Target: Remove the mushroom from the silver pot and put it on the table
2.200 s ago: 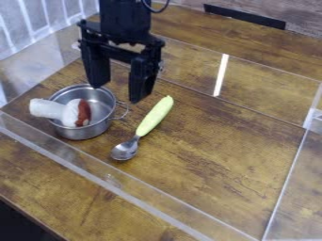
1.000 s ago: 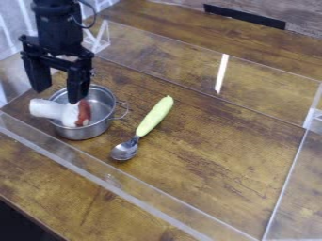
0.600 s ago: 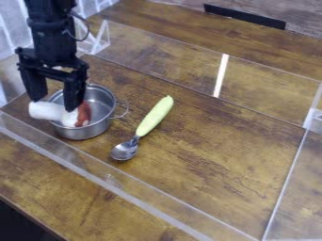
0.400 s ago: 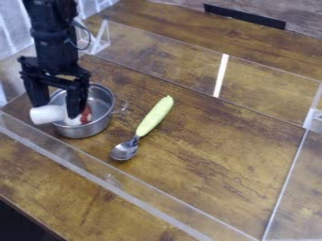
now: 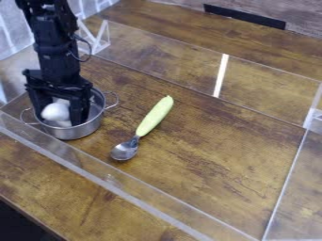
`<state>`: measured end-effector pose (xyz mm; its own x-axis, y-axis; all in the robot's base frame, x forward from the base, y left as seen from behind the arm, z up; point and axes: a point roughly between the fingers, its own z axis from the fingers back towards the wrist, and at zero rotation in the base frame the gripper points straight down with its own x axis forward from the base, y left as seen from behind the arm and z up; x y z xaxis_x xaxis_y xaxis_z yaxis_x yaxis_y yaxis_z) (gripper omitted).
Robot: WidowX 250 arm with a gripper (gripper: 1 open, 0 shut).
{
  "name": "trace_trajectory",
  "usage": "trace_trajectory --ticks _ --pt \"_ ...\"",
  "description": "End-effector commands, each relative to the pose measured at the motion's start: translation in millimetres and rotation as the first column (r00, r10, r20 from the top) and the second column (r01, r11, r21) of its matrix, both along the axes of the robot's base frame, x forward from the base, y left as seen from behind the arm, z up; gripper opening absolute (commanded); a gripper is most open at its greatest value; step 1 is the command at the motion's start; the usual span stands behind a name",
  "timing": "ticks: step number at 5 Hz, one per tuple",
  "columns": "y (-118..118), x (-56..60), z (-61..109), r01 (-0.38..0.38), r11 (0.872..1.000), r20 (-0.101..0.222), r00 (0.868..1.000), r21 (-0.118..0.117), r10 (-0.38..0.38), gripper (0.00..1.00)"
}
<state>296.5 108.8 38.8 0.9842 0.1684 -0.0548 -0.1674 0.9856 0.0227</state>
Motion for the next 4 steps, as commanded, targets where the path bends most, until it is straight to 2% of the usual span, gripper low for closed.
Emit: trace_trajectory --ticks 1,2,4 --pt "12 7.9 13.9 0.004 1.000 0.048 0.999 0.000 -0.004 1.00" --pt "13 10.2 16.1 0.027 1.000 0.051 0.998 -0.015 -0.027 1.00" --pt "6 19.5 17.0 -0.076 0.996 0.049 0.996 -0.038 0.078 1.00"
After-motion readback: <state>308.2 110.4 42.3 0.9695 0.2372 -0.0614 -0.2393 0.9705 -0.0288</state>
